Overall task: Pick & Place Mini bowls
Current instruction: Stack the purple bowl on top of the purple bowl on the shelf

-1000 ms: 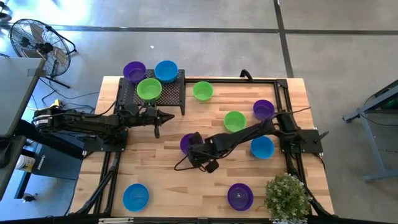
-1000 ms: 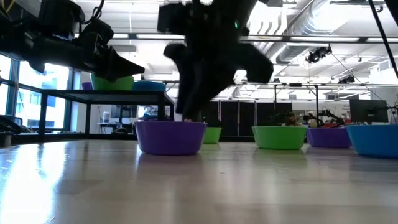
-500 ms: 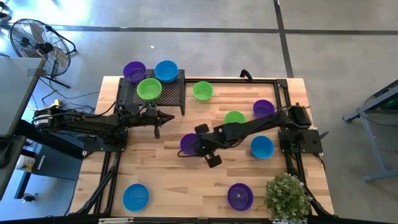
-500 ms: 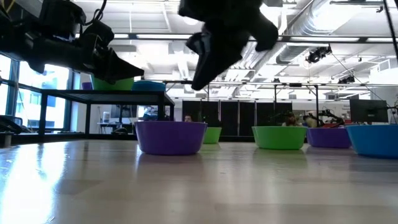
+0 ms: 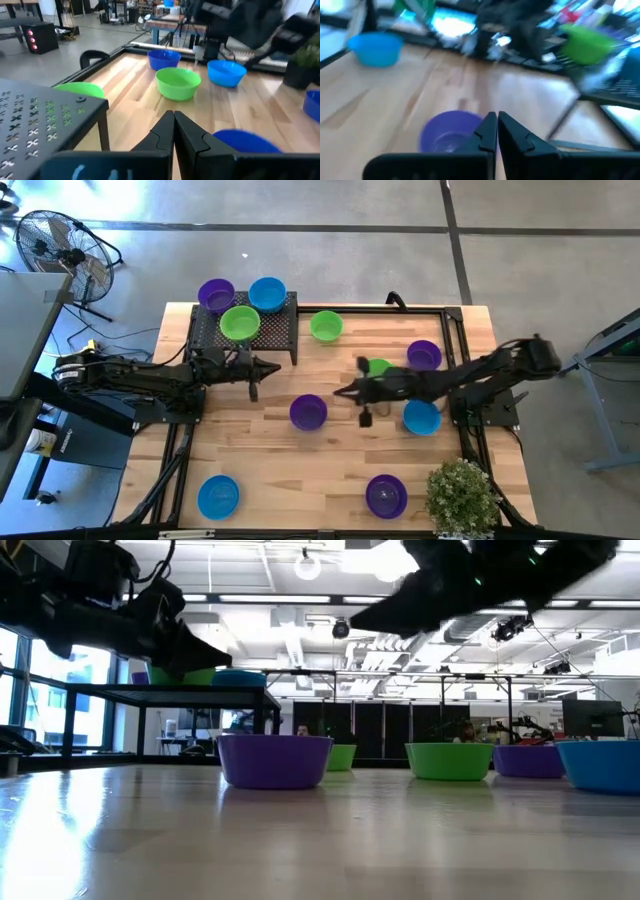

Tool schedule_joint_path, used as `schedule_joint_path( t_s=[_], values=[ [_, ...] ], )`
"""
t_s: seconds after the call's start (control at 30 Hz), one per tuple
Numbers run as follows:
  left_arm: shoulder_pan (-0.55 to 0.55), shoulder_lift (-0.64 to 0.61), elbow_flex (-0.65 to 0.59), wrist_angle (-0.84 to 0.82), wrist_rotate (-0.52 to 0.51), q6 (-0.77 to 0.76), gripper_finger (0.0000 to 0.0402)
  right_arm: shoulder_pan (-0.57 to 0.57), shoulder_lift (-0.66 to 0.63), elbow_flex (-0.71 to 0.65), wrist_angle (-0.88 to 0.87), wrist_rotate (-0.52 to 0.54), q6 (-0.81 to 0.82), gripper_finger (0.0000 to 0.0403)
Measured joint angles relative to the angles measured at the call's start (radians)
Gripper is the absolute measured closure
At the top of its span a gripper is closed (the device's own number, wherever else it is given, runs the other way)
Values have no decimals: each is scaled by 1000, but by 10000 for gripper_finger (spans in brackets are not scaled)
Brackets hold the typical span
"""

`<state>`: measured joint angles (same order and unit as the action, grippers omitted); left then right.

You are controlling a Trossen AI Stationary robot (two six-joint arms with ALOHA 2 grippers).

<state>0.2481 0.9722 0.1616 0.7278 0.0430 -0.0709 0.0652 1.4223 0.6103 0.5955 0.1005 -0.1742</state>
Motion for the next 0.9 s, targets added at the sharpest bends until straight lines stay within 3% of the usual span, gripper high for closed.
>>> schedule_joint_path(
  t_s=[0.2, 0.43, 0.7, 0.9],
  values=[
    [-58, 0, 62, -80, -23, -14, 401, -33, -89, -243, 332, 41, 1, 399],
    [-173, 3, 257, -432, -117, 67, 401, -33, -133, -392, 534, 92, -17, 399],
    [-240, 107, 466, -842, -125, 32, 401, -33, -138, -432, 562, 119, -36, 400],
    [-307, 227, 598, -1007, -174, 32, 399, -33, -138, -431, 562, 121, -43, 402]
  ],
)
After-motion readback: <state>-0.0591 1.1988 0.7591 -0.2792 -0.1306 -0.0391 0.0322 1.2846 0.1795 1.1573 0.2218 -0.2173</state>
